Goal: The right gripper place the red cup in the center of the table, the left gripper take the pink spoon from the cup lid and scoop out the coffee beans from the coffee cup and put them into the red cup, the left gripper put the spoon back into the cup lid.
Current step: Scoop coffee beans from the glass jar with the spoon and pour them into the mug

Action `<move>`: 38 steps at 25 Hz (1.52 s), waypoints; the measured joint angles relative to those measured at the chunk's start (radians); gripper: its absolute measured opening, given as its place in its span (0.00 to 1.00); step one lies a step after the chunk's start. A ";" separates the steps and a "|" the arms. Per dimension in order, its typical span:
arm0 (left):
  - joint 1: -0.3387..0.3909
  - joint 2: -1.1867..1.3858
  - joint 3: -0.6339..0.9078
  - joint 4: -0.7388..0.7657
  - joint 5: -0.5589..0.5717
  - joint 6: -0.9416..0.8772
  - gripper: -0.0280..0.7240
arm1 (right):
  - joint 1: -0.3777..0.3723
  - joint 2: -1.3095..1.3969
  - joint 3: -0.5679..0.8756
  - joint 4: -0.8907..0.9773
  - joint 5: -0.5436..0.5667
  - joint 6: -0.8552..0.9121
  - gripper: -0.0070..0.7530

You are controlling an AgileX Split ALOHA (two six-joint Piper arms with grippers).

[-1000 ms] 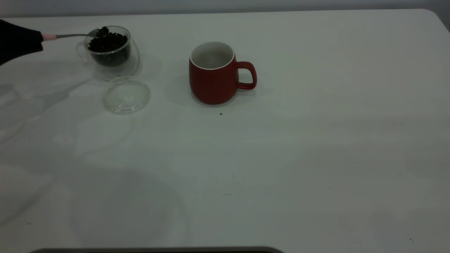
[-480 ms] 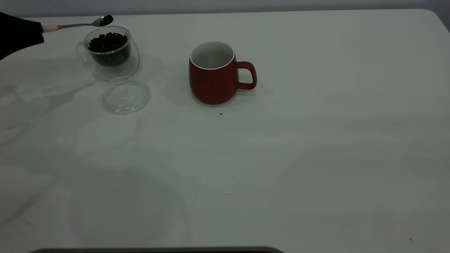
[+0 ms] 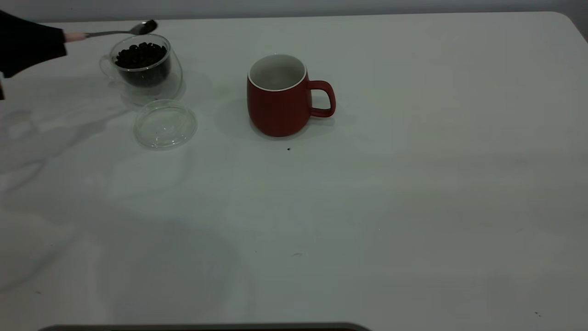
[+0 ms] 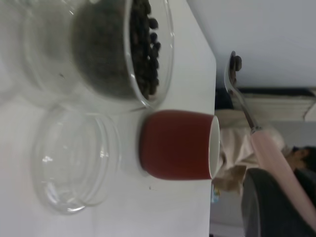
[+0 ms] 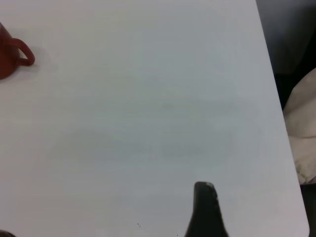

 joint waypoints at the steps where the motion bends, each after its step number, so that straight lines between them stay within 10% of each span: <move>1: -0.013 0.000 0.000 0.000 0.001 0.000 0.20 | 0.000 0.000 0.000 0.000 0.000 0.000 0.79; 21: -0.303 0.000 0.000 -0.035 -0.063 0.010 0.20 | 0.000 0.000 0.000 0.000 0.000 -0.001 0.79; 38: -0.373 0.001 0.000 -0.105 -0.204 0.227 0.20 | 0.000 0.000 0.000 0.000 0.000 -0.001 0.79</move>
